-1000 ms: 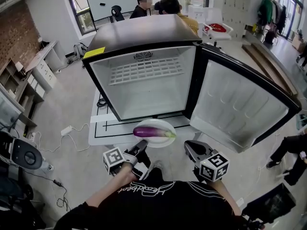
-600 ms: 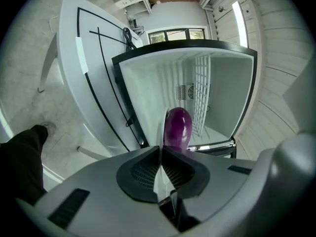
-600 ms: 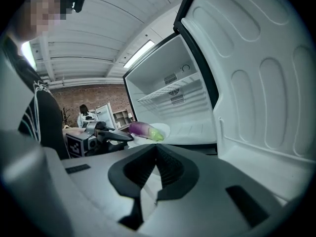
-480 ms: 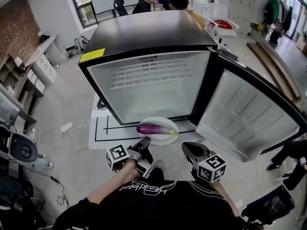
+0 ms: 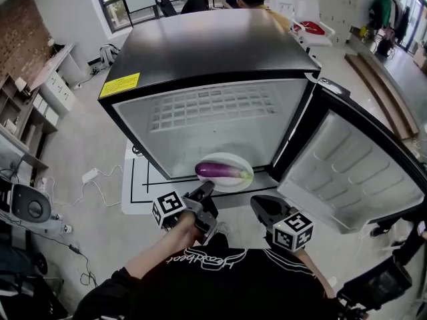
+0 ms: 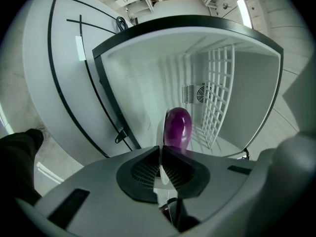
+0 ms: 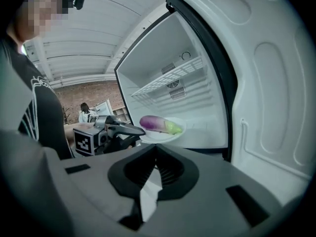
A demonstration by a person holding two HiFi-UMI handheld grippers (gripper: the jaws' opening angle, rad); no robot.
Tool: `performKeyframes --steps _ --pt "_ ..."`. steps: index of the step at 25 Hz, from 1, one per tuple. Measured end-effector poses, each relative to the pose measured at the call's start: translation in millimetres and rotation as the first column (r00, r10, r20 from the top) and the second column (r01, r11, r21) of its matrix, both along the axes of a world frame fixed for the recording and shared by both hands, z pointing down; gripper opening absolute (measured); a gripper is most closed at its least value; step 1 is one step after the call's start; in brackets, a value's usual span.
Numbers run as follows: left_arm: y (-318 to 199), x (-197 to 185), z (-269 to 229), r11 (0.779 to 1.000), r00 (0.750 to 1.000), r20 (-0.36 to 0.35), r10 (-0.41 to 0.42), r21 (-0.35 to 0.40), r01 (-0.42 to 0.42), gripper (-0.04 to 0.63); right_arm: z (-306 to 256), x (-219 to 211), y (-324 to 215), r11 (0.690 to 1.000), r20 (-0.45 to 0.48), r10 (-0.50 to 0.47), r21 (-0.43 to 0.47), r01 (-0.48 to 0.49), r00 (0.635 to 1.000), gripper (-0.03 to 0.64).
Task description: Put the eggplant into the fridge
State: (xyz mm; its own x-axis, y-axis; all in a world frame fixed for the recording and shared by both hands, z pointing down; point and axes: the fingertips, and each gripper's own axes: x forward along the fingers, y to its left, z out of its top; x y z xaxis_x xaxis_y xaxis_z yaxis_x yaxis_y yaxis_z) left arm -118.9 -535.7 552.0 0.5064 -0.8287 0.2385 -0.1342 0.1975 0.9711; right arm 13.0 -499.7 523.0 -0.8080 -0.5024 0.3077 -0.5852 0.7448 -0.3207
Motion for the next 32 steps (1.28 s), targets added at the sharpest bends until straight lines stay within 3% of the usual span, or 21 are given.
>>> performKeyframes --steps 17,32 --pt "-83 8 15 0.999 0.998 0.056 0.017 -0.032 -0.015 0.025 0 -27 -42 0.998 -0.028 -0.054 0.014 0.055 0.998 0.008" --pt "-134 1 36 0.997 0.994 0.106 0.019 -0.078 -0.011 0.025 3 -36 -65 1.0 -0.087 -0.023 0.013 0.024 0.996 0.008"
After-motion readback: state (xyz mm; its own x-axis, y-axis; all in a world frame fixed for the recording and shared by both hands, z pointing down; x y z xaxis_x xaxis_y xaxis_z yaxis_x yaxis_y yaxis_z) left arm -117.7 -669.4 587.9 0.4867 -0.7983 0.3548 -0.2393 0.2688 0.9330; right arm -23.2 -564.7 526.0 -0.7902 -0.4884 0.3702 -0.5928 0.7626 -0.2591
